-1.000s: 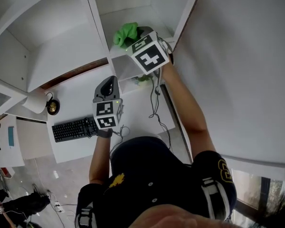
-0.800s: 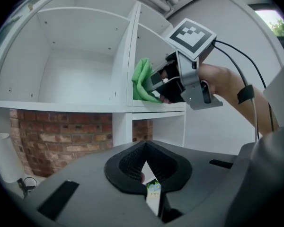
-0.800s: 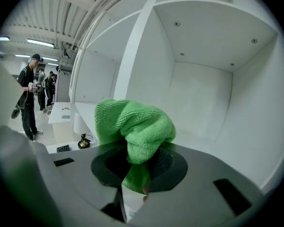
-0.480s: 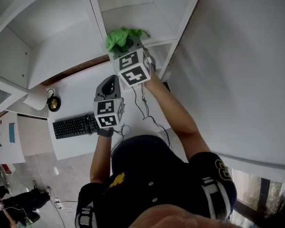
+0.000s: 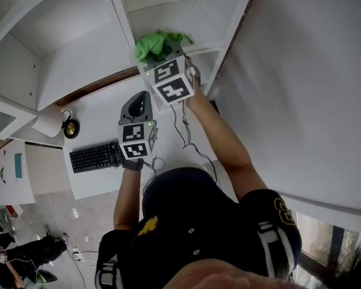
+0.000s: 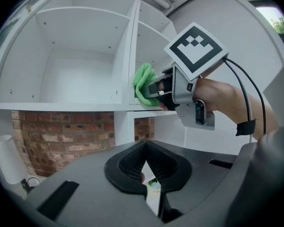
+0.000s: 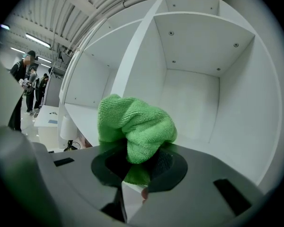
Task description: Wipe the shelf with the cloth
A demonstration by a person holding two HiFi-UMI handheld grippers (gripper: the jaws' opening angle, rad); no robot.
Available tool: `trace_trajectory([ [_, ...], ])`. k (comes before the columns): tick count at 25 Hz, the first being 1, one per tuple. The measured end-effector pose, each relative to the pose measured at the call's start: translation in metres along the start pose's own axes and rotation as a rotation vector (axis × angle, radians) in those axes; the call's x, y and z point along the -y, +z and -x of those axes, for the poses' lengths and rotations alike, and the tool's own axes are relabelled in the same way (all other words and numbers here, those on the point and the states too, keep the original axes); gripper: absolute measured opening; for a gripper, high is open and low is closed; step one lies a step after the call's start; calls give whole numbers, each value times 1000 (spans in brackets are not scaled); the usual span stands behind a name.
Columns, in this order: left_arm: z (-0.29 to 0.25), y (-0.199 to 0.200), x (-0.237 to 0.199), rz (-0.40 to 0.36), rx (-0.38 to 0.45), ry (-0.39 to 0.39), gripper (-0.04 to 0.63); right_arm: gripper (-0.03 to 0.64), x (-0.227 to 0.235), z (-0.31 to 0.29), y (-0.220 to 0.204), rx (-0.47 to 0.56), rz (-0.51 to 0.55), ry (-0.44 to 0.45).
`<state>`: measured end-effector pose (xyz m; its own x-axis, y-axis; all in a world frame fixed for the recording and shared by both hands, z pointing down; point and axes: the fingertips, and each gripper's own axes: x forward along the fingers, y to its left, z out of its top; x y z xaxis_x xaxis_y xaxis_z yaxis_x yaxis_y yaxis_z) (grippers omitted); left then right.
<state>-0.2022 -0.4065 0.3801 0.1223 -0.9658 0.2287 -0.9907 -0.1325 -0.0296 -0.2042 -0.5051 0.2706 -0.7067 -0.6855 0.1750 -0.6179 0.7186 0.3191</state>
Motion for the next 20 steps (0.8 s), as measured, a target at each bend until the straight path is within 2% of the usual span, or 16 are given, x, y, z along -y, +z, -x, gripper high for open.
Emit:
trace_trajectory([
  [14,-11,-3,21,-14,-12,-42,18,64,78,22,-31,-1,-80,-118],
  [20,-14,1,26,-15,-2,-45,18,64,113,34,-45,37,-104,-181],
])
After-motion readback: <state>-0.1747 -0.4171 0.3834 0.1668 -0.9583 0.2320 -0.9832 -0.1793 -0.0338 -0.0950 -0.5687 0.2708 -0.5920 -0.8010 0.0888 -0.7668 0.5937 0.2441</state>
